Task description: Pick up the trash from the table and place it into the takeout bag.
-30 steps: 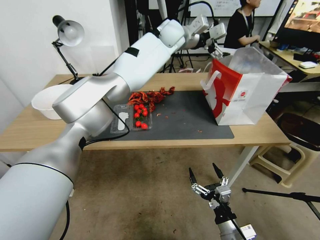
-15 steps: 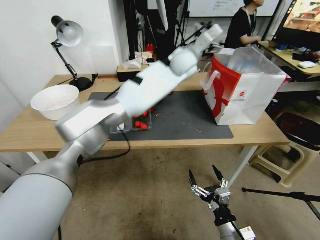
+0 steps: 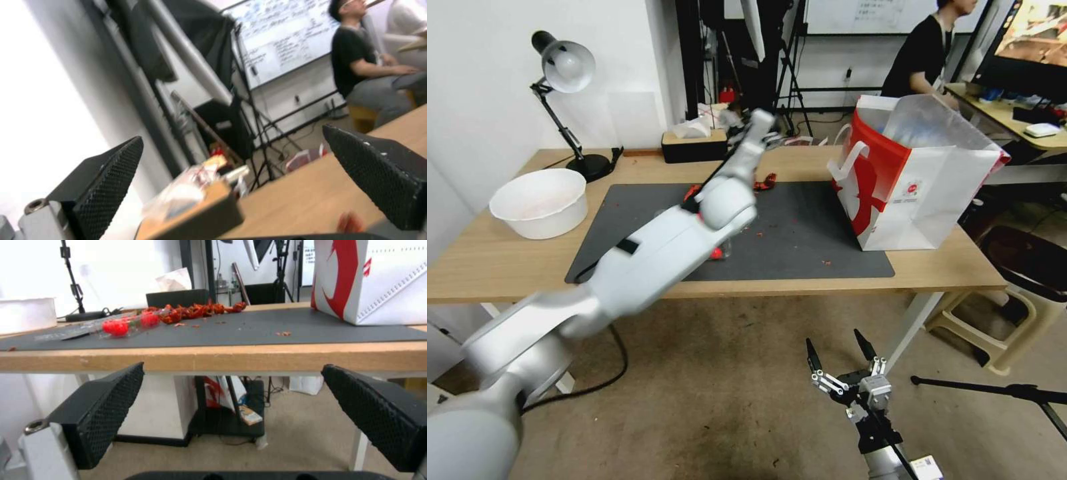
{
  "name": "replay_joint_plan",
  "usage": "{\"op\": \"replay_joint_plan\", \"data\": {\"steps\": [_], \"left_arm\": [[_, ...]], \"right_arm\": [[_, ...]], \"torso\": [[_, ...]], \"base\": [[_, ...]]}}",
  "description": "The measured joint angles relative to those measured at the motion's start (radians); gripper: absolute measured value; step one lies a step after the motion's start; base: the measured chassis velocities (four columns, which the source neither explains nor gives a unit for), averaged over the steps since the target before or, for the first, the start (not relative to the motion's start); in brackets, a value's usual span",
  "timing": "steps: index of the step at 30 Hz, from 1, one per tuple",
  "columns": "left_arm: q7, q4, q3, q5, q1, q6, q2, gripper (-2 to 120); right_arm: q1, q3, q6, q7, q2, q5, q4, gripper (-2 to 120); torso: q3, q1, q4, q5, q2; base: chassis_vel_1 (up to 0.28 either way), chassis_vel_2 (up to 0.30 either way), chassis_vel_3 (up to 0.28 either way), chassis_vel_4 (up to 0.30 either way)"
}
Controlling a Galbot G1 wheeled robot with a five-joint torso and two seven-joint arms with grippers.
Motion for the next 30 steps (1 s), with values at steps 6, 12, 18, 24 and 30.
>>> {"op": "replay_joint_plan", "data": {"steps": [6,12,18,24,30], "left_arm": [[0.047,-0.124,-0.187,0.044,0.246,-0.033,0.119,100],[0.058,-0.241,-0.337,0.060,0.462,-0.069,0.198,100],[0.067,-0.289,-0.456,0.080,0.628,-0.143,0.239,100],[0.061,-0.352,-0.547,0.099,0.764,-0.174,0.222,100],[0.119,-0.406,-0.664,0.101,0.961,-0.250,0.197,100]], "right_arm": [[-0.004,0.000,0.002,0.004,-0.001,-0.008,0.008,100],[-0.002,-0.002,0.002,0.005,-0.003,-0.010,0.010,100],[-0.003,-0.001,0.002,0.005,-0.005,-0.009,0.010,100],[-0.003,0.004,0.003,0.007,-0.003,-0.004,0.015,100],[0.002,0.005,-0.003,0.015,-0.005,-0.001,0.020,100]], "torso": [[0.000,0.000,0.0007,0.0001,0.000],[0.000,0.000,0.0003,0.0000,0.000],[0.000,0.000,0.0006,0.0001,0.000],[0.000,0.000,-0.0005,0.0003,0.000],[0.000,0.000,0.0008,0.0001,0.000]], "base": [[0.000,0.000,0.000,0.000],[0.000,0.000,0.000,0.000],[0.000,0.000,0.000,0.000],[0.000,0.000,0.000,0.000],[0.000,0.000,0.000,0.000]]}}
